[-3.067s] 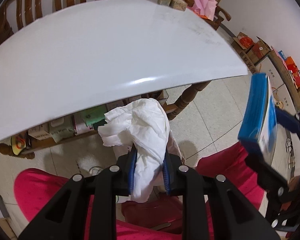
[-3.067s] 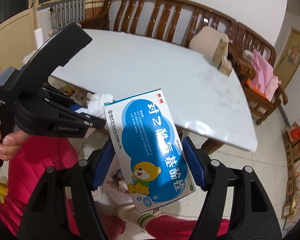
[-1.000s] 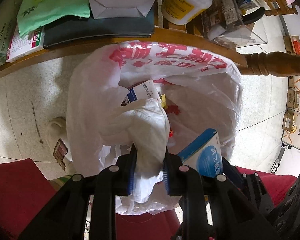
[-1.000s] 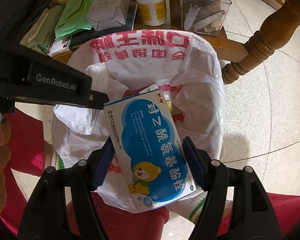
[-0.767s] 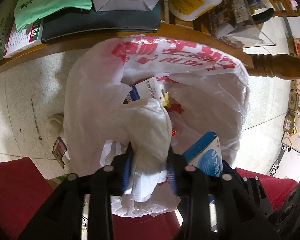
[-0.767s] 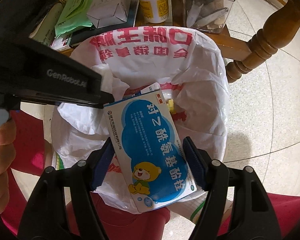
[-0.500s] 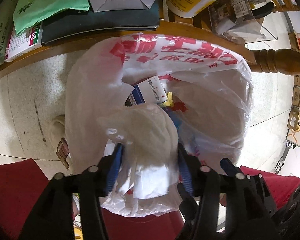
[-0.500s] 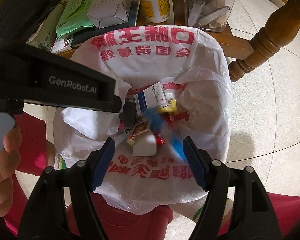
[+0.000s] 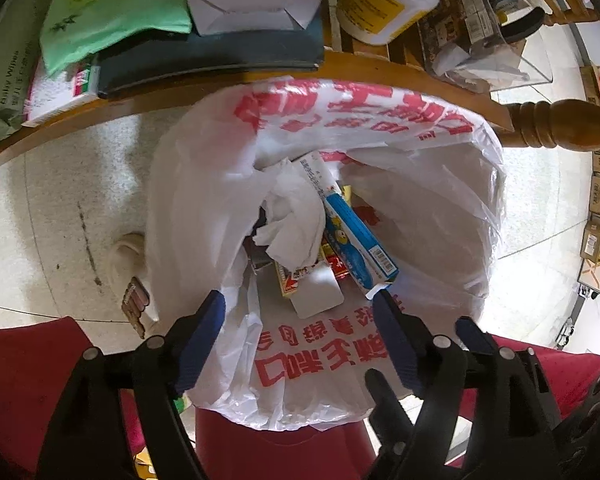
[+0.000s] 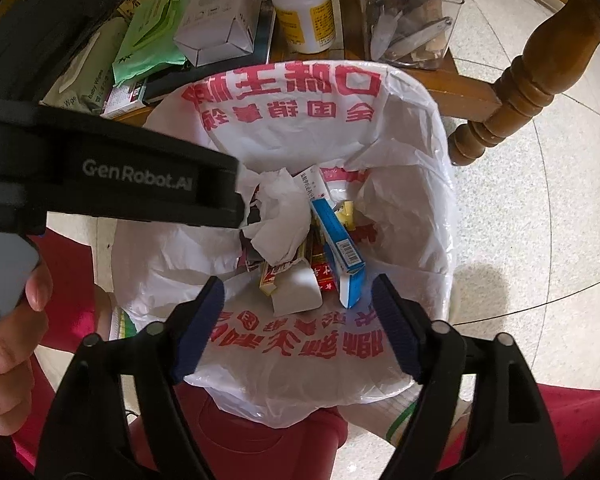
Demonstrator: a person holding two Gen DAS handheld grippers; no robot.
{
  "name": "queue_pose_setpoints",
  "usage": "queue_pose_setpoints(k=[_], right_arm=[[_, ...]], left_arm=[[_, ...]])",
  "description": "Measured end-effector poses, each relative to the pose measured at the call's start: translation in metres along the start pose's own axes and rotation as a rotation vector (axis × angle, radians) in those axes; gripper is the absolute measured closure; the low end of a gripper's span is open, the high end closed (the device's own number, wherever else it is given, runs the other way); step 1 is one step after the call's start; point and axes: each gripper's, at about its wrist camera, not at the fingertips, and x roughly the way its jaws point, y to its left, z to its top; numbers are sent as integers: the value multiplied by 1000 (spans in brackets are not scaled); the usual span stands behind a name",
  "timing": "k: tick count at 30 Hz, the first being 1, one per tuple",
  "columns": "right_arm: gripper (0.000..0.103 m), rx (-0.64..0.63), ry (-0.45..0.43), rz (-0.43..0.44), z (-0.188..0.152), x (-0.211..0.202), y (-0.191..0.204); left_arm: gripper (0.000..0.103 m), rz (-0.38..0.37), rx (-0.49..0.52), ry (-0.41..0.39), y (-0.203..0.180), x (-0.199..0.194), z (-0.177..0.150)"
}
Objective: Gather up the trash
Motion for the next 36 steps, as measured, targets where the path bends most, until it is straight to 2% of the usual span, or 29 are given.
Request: queue_pose_setpoints(k=[8, 12, 16, 18, 25, 29, 33, 36], right_arm=[[27, 28, -35, -15, -5, -23, -7], [19, 52, -91, -28, -10, -48, -15], [18, 72, -186, -37, -14, -86, -18], [13, 80, -236, -35, -15, -105, -19], [9, 25, -440, -66, -30, -180, -2], [9, 6, -524, -66, -40, -214, 6], [9, -29, -629, -100, -54, -250, 20], [9, -34, -718, -87, -64, -284, 27]], left_arm=[[22, 116, 9, -92, 7, -29, -20], [21, 138, 27, -158, 6, -51, -37], [21, 182, 63, -254, -3, -79, -55], [21, 193, 79, -304, -7, -95, -66], [19, 190, 81, -496, -19, -152, -110], [19, 175, 64, -585, -24, -183, -132], [19, 209, 41, -727, -29, -224, -159], [19, 231, 46, -826, -35, -254, -178]])
